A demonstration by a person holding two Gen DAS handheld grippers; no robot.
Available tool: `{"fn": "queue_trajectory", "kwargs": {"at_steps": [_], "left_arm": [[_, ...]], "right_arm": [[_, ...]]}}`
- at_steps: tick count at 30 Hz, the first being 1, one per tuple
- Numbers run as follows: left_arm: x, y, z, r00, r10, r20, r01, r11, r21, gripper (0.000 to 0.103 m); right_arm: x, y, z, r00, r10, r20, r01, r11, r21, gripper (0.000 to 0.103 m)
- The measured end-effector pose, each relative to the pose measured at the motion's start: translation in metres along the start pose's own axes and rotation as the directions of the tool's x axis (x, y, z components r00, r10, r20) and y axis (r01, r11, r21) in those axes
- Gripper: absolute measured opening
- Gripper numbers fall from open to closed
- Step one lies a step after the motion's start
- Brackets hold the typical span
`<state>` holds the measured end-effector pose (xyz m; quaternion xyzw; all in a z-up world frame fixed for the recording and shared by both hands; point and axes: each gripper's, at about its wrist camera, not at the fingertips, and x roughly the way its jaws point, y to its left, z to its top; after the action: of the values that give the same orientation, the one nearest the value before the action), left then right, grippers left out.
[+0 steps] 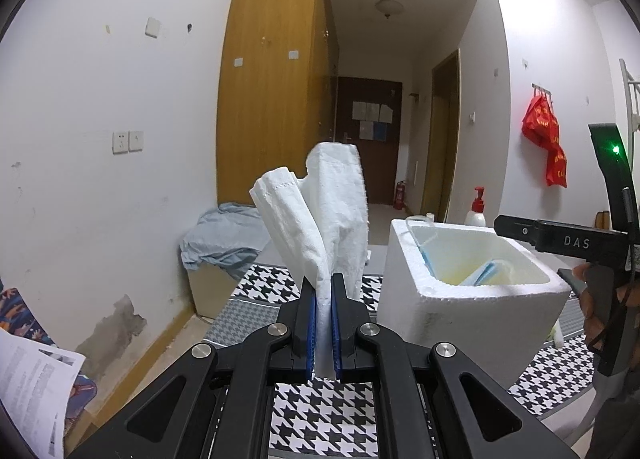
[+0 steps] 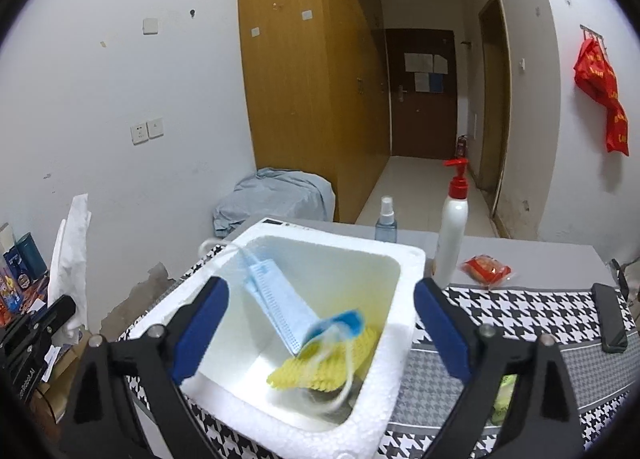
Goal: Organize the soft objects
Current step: 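Lower the blue mask into the foam box and open the right gripper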
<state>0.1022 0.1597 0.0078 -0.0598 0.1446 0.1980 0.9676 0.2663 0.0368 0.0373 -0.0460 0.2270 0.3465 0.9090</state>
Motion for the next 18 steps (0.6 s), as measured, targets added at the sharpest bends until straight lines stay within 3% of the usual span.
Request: {"fn": "queue_trajectory", "kwargs": {"at_steps": [18], "left_arm": [[-0.003, -0.015, 0.008, 1.0, -0.027, 0.011, 0.026, 0.999, 0.032, 0.007]], "right_arm": [[-0.021, -0.006, -0.004, 1.0, -0.007, 0.018, 0.007, 1.0, -0.019, 0.096]]}}
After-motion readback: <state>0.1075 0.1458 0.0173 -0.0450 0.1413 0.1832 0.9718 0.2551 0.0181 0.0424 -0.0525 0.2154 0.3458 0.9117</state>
